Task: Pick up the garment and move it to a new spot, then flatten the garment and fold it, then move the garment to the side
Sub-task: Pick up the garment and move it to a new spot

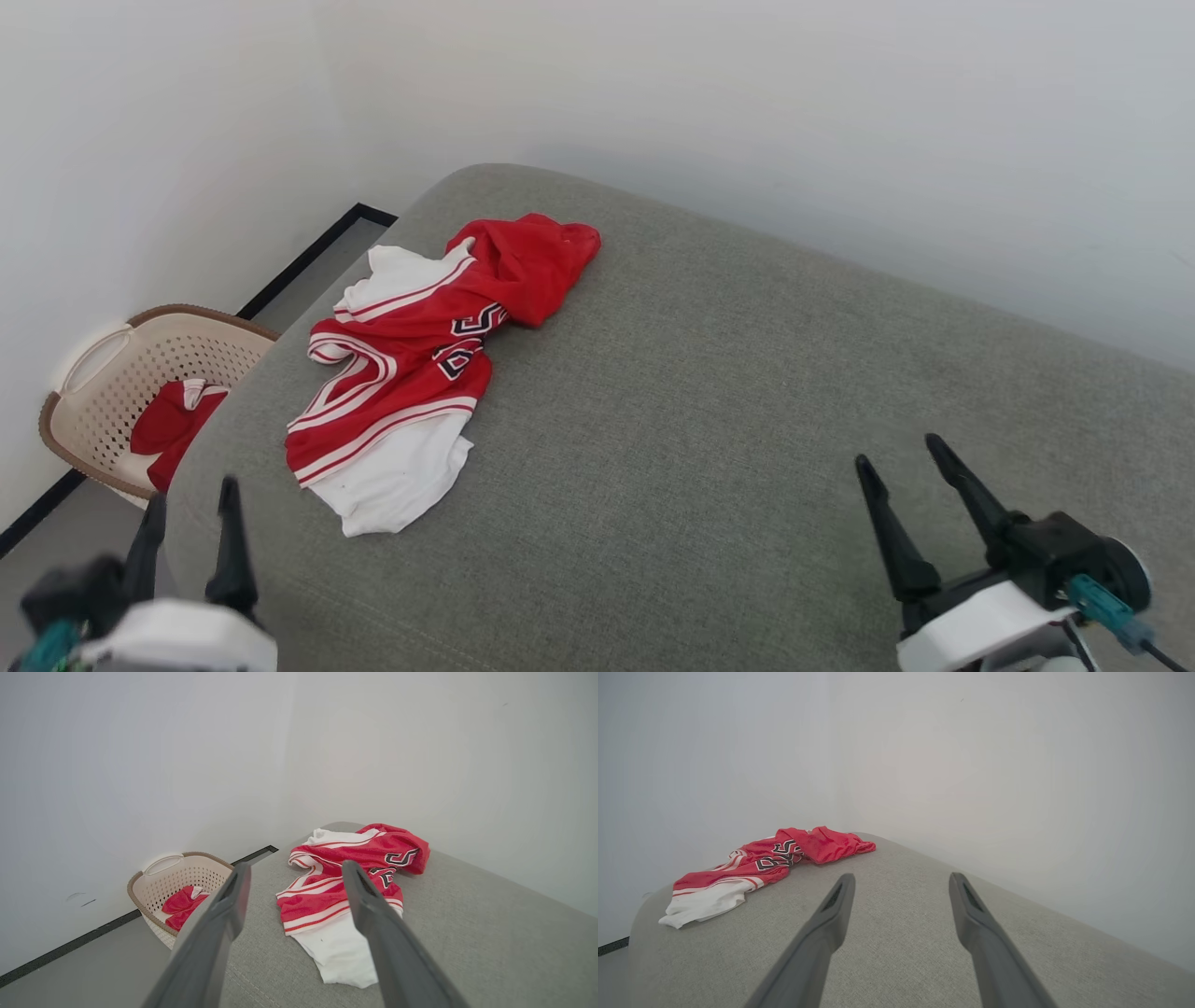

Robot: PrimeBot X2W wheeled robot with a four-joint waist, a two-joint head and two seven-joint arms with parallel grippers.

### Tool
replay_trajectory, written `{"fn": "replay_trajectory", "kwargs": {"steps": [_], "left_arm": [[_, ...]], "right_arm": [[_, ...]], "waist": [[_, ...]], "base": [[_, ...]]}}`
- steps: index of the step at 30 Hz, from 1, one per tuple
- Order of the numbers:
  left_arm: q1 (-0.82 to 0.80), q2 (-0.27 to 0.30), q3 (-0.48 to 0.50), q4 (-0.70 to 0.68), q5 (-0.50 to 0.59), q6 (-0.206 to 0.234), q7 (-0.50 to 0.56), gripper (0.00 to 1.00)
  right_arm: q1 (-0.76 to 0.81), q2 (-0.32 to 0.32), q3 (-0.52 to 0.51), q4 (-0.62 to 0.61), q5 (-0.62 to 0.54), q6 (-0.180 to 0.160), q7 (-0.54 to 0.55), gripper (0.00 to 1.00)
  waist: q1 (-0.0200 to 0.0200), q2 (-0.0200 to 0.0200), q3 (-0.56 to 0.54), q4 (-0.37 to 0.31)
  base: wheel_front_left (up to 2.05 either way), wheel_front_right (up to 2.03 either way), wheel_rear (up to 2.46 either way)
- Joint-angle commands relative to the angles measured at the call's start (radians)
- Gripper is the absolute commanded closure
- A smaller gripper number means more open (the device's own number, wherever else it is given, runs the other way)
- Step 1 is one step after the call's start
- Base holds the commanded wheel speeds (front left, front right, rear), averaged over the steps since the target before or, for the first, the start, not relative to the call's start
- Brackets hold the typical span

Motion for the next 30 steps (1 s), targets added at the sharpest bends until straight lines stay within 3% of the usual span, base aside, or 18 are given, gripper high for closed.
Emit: {"fn": "replay_trajectory", "kwargs": {"steps": [1, 8, 18, 30], "left_arm": [[-0.037, 0.018, -0.016, 0.018, -0.002, -0.004, 0.014, 0.00], [-0.208, 0.083, -0.085, 0.136, -0.066, -0.004, 0.088, 0.00], [-0.483, 0.181, -0.194, 0.378, -0.169, -0.004, 0.135, 0.00], [-0.776, 0.248, -0.291, 0.709, -0.270, -0.004, 0.237, 0.00]], "right_arm": [[0.012, -0.003, -0.011, -0.007, -0.005, 0.000, -0.005, 0.00], [0.020, -0.017, -0.034, -0.036, -0.023, 0.000, -0.005, 0.00], [-0.050, -0.075, -0.032, -0.075, -0.041, 0.000, -0.005, 0.00], [-0.128, -0.132, -0.023, -0.130, -0.057, 0.000, -0.005, 0.00]], "waist": [[0.0000, -0.0001, 0.000, -0.001], [0.0000, -0.0001, 0.043, -0.044], [0.0000, -0.0001, 0.194, -0.140], [0.0000, -0.0001, 0.374, -0.229]], "base": [[0.00, 0.00, 0.00], [0.00, 0.00, 0.00], [0.00, 0.00, 0.00], [0.00, 0.00, 0.00]]}}
